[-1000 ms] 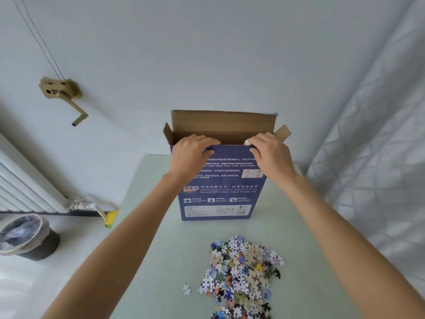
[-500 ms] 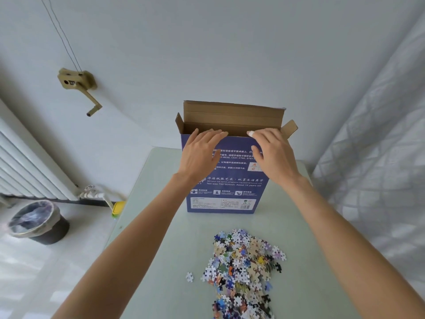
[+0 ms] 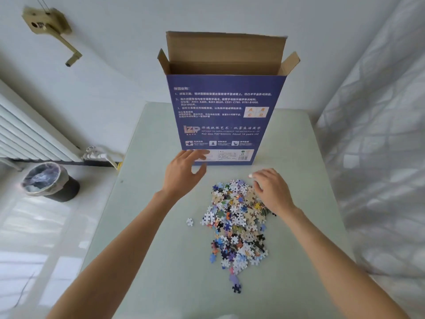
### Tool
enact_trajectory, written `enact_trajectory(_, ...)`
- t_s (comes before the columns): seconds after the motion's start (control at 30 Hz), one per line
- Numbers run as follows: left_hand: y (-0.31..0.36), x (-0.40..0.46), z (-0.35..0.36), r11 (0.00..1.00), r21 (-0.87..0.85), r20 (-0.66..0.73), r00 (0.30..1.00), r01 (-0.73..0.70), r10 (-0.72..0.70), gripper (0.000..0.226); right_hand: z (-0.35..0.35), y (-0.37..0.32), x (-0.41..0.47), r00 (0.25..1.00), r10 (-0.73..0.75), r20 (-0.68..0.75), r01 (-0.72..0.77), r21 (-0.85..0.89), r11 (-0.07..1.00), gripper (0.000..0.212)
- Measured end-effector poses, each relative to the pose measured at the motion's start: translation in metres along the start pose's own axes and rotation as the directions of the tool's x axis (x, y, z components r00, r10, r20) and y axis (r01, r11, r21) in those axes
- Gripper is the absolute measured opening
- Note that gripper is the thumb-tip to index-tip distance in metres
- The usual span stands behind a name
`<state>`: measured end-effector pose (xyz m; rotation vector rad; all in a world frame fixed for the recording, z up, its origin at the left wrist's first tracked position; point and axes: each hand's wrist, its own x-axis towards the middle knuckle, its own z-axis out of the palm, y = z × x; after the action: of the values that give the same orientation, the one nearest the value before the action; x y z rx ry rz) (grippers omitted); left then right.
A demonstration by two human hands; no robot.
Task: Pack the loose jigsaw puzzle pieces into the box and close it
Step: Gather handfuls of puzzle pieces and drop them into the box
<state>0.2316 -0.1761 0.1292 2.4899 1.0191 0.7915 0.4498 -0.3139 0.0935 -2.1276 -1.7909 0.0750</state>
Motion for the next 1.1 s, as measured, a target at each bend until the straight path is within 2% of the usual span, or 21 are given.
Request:
enact_trajectory(0.07, -0.002, -0.023, 0.023, 0.994, 0.037, 0.215, 0.971, 0.099, -0.104, 0.039, 0.022, 0.014, -0.020, 0.976, 0.158, 0.148, -0.168, 0.059, 0.984, 0.026)
enact_trajectory(0.17, -0.006, -0.048, 0.062, 0.961, 0.169, 0.477, 0.835, 0.218, -0.274, 0.061, 0.049, 0.032, -0.030, 0.918, 0.251, 0.308, -0.290, 0.086, 0.953, 0.035)
enact_trajectory(0.27, -0.009, -0.062, 0.096, 0.917, 0.240, 0.565, 0.722, 0.320, -0.400, 0.085, 0.071, 0.039, -0.023, 0.884, 0.279, 0.376, -0.333, 0.086, 0.939, 0.053)
enact_trajectory(0.37, -0.008, -0.067, 0.131, 0.875, 0.244, 0.572, 0.666, 0.418, -0.478, 0.097, 0.096, 0.043, -0.009, 0.836, 0.308, 0.454, -0.351, 0.012, 0.936, 0.068)
enact_trajectory(0.5, -0.005, -0.065, 0.158, 0.846, 0.240, 0.501, 0.685, 0.477, -0.529, 0.093, 0.118, 0.037, -0.001, 0.863, 0.293, 0.410, -0.282, -0.090, 0.955, 0.050)
enact_trajectory(0.67, 0.010, -0.074, 0.167, 0.873, 0.226, 0.541, 0.690, 0.432, -0.481, 0.091, 0.119, 0.037, -0.017, 0.914, 0.164, 0.370, -0.179, 0.007, 0.984, 0.046)
enact_trajectory(0.77, 0.014, -0.077, 0.165, 0.869, 0.199, 0.534, 0.694, 0.453, -0.484, 0.077, 0.112, 0.040, -0.025, 0.933, 0.143, 0.331, -0.187, 0.103, 0.977, 0.042)
enact_trajectory(0.9, 0.014, -0.083, 0.156, 0.879, 0.217, 0.537, 0.700, 0.425, -0.471, 0.061, 0.100, 0.047, -0.037, 0.919, 0.125, 0.374, -0.196, 0.159, 0.968, 0.034)
enact_trajectory(1.0, 0.015, -0.087, 0.151, 0.884, 0.229, 0.534, 0.707, 0.407, -0.464, 0.055, 0.089, 0.049, -0.046, 0.875, 0.075, 0.478, -0.183, 0.184, 0.966, 0.044)
enact_trajectory(1.1, 0.016, -0.085, 0.148, 0.912, 0.229, 0.505, 0.760, 0.340, -0.409, 0.047, 0.078, 0.050, -0.053, 0.841, 0.023, 0.541, -0.179, 0.238, 0.954, 0.059)
